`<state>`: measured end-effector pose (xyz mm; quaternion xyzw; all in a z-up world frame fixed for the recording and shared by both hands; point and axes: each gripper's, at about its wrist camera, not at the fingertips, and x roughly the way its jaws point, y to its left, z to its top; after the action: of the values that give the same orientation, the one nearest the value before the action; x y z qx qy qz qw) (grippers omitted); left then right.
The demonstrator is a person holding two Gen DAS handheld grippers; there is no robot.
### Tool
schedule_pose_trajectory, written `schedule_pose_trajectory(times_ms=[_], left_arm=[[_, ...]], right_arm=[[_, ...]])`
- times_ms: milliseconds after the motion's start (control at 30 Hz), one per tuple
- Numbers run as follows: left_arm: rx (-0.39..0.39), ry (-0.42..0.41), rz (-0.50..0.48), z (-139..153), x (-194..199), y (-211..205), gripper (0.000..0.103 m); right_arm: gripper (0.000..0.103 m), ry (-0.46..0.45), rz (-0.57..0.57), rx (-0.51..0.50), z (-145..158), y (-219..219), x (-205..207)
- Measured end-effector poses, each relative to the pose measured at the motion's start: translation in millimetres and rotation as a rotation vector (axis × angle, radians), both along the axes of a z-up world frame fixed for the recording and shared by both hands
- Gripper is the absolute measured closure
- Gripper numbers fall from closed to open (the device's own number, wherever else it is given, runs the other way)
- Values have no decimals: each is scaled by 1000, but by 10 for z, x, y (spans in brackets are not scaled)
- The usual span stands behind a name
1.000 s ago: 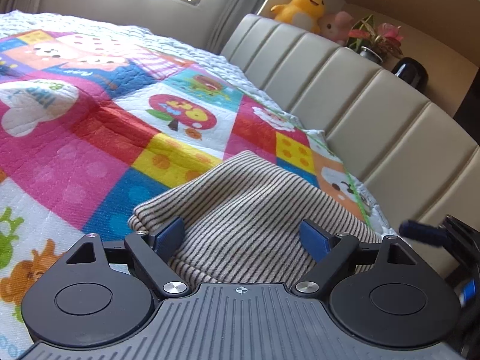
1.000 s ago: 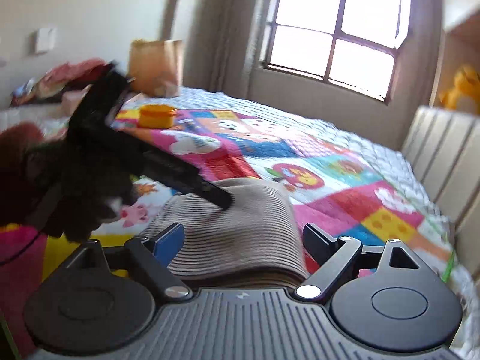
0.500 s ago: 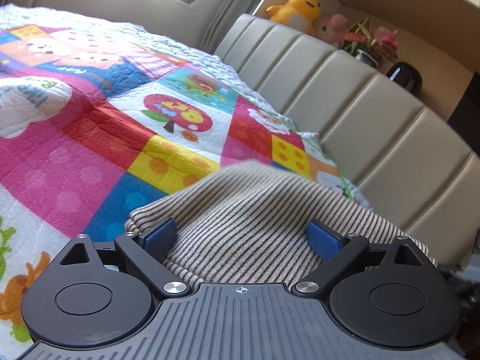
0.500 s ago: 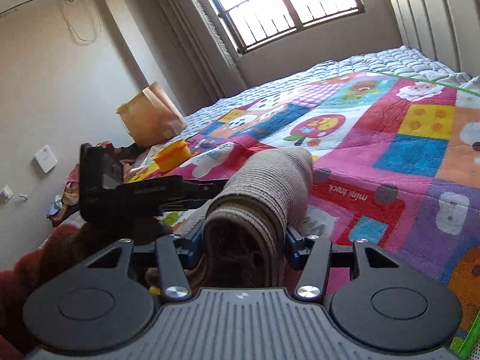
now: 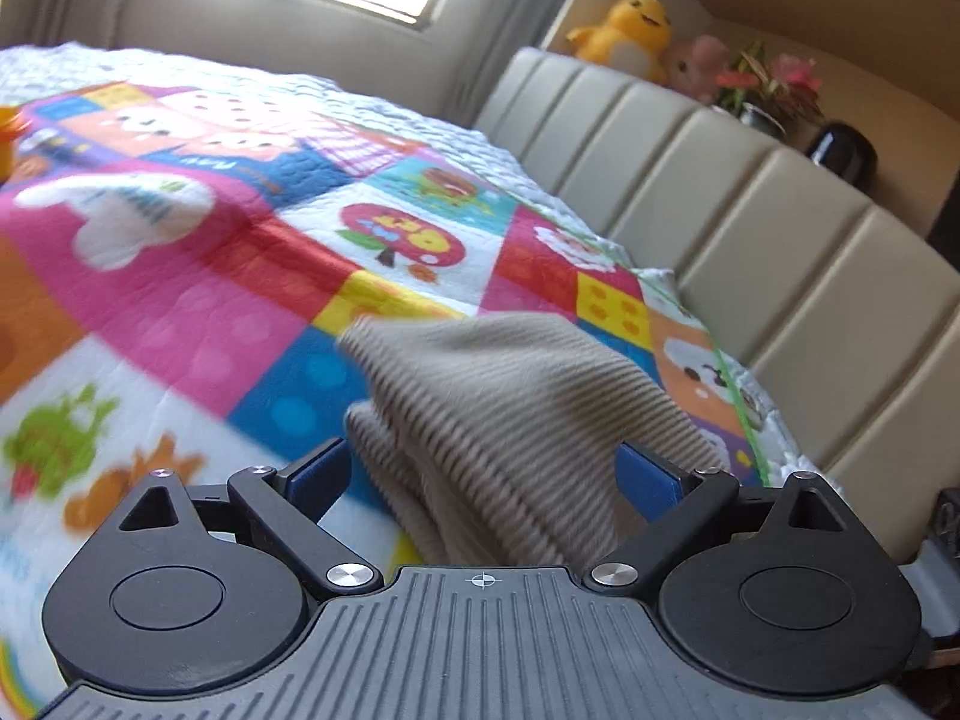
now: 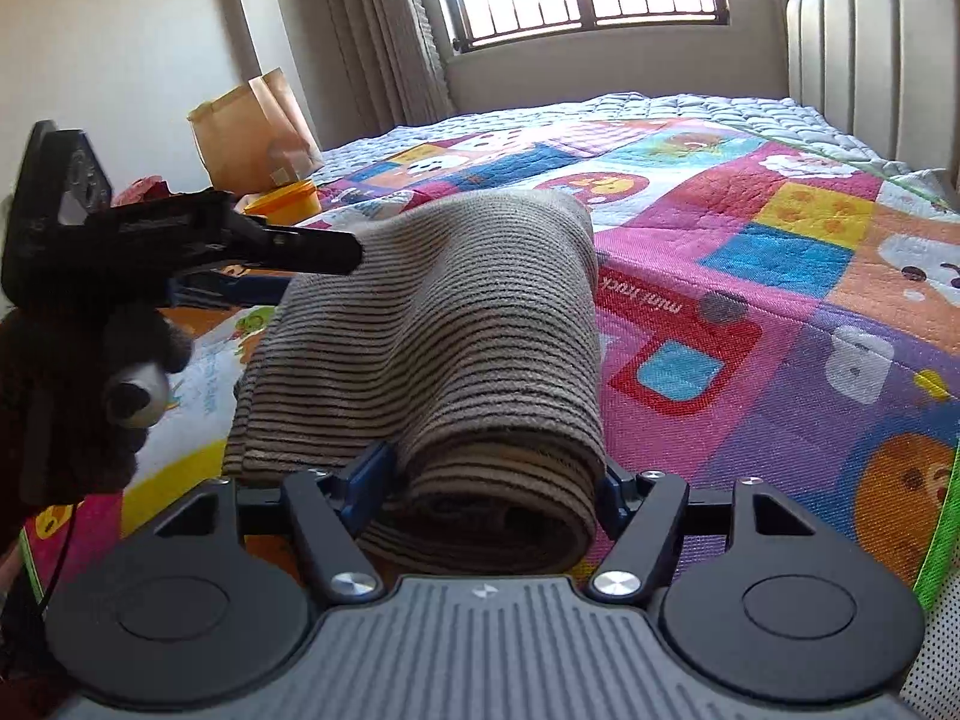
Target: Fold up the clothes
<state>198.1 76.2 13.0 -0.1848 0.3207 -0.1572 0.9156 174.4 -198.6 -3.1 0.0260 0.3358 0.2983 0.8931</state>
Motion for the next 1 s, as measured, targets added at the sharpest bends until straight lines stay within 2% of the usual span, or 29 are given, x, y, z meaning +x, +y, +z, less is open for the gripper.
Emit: schedule_pose_trajectory(times_ms=[167,333,400,533,600,667,767,833,867,900,1000], left_arm=[[-9,83,-5,-257,-13,-53,3],[7,69,-23,-305,-2,-78,1],[14,59,-29,-325,-23,-93,1],[25,35,-39,-351,-65,-118,0],[34,22,-48,-368,-80,-130,0],[34,10,-54,-382,-95,-130,0],[20,4,-60,-406,-99,-110,0],[24,3,-64,-413,-94,-114,0],[30,1,-65,-412,-94,-122,0],[33,-2,-67,-412,-98,-126,0],[21,-5,-72,-418,-94,-110,0]], right_arm=[[33,-1,-2,2,-17,-14,-17],[24,-27,-5,37,259,-191,-10],[20,-35,-19,81,433,-270,104],[19,-21,-28,109,659,-200,532],[19,26,-28,131,652,-115,805],[19,114,-43,173,557,-36,1089],[18,267,-88,196,250,81,1441],[19,337,-100,220,39,111,1522],[27,360,-102,242,-44,112,1533],[32,348,-91,271,-42,96,1492],[39,200,-19,256,186,146,1233]])
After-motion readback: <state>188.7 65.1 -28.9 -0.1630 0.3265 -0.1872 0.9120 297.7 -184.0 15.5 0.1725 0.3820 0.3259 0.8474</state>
